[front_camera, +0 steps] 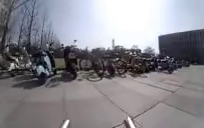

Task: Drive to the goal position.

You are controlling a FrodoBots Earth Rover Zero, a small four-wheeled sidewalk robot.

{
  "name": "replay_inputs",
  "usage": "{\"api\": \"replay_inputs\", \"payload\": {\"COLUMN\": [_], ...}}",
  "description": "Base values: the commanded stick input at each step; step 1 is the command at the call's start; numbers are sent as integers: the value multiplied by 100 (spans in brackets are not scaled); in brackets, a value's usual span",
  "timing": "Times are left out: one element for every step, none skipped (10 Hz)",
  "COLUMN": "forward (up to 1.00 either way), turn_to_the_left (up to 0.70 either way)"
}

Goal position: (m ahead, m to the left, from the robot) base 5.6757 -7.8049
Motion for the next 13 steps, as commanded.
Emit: {"api": "replay_inputs", "payload": {"forward": [0, 0, 0, 0, 0, 0, 0, 0, 0, 0, 0, 0, 0], "turn_to_the_left": [-100, -100, -100, -100, -100, -100, -100, -100, -100, -100, -100, -100, -100]}}
